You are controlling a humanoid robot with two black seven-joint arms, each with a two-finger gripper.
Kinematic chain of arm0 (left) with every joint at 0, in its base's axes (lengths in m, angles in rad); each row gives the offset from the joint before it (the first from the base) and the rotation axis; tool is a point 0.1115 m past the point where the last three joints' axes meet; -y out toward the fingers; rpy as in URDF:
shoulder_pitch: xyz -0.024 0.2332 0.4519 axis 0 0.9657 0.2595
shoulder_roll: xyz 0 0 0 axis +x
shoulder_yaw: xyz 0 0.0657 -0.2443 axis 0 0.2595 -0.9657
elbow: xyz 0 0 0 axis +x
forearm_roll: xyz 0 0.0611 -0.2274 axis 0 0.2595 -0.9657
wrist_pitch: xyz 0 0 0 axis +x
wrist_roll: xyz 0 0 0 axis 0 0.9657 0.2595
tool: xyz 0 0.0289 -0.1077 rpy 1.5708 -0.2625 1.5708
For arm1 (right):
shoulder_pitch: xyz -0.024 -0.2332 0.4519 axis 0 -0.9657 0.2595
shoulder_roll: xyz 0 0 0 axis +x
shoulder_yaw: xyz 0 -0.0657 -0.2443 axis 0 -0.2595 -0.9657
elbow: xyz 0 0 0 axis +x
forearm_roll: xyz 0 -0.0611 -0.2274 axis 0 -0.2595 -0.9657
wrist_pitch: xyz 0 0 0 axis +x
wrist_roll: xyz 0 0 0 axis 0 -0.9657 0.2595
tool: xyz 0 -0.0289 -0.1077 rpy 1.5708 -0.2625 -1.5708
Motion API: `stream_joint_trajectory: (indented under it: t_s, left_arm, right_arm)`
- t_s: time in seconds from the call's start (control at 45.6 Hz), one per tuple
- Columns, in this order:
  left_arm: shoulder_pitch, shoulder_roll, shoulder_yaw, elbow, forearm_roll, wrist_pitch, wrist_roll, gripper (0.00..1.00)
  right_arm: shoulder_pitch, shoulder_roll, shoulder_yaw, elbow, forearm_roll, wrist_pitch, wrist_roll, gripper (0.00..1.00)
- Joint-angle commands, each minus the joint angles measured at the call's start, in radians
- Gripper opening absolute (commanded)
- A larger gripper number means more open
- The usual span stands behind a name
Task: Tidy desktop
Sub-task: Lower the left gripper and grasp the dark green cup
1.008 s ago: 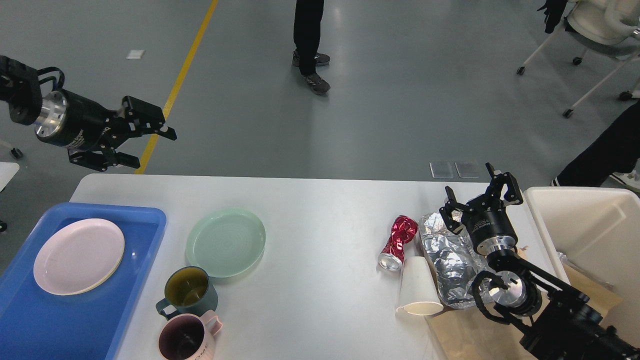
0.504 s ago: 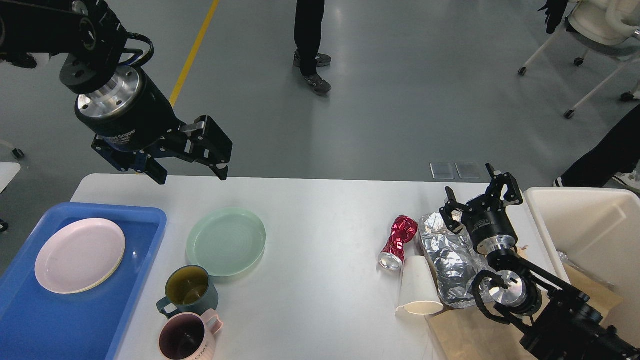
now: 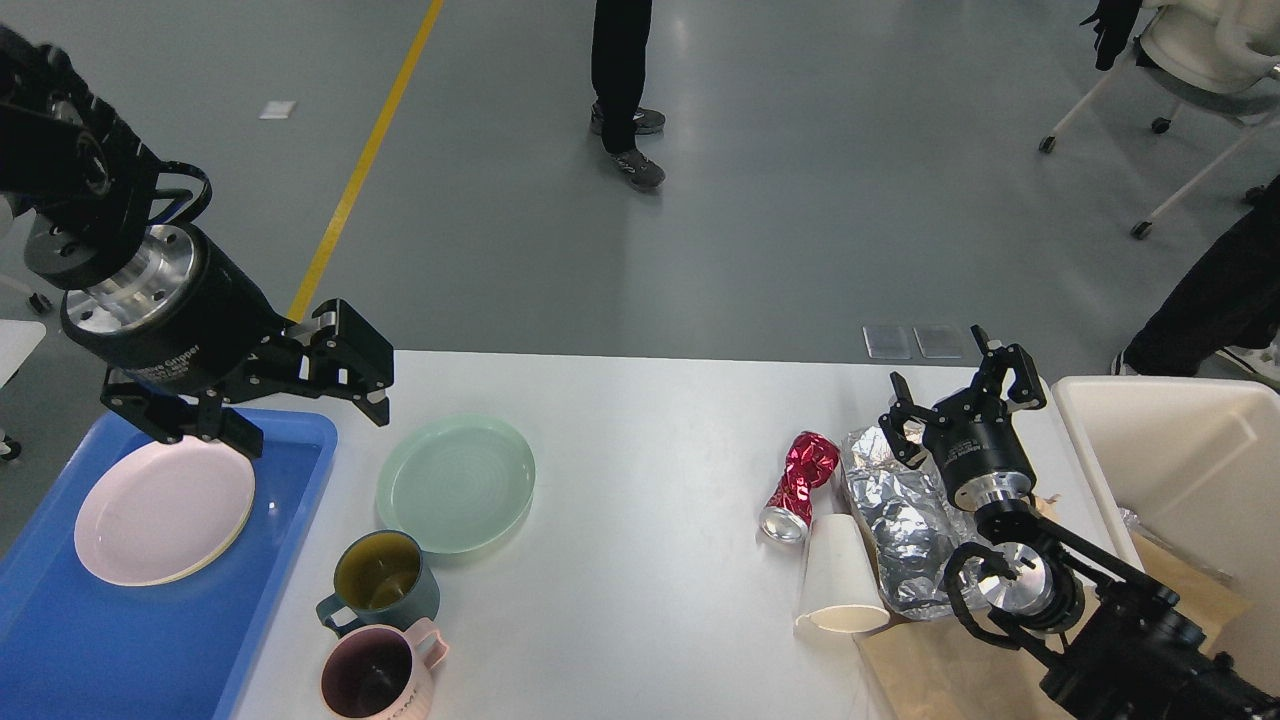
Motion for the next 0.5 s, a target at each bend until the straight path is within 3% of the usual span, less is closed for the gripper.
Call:
stream_joint_trajectory:
  t_s: [0.0, 0.175, 0.329, 0.482]
  left_arm:
    - [0.194, 0.064, -0.043, 0.082, 0.012, 0.1, 0.017, 0.96]
    - [0.485, 0.11, -0.108, 0.213, 0.108, 0.223, 0.018, 0.96]
    - [0.653, 0.205, -0.226, 0.262, 0.269, 0.348, 0.018, 0.96]
    - [0.749, 0.22, -0.286, 0.343, 0.363, 0.362, 0.018, 0.95]
  right_arm:
    - [0.0, 0.0, 0.0, 0.0, 0.0, 0.0, 0.0, 1.0]
    - [0.0, 0.0, 0.0, 0.0, 0.0, 0.0, 0.0, 1.0]
    - [0.0, 0.0, 0.0, 0.0, 0.0, 0.0, 0.0, 1.0]
    - [0.0, 0.0, 0.0, 0.0, 0.0, 0.0, 0.0, 1.0]
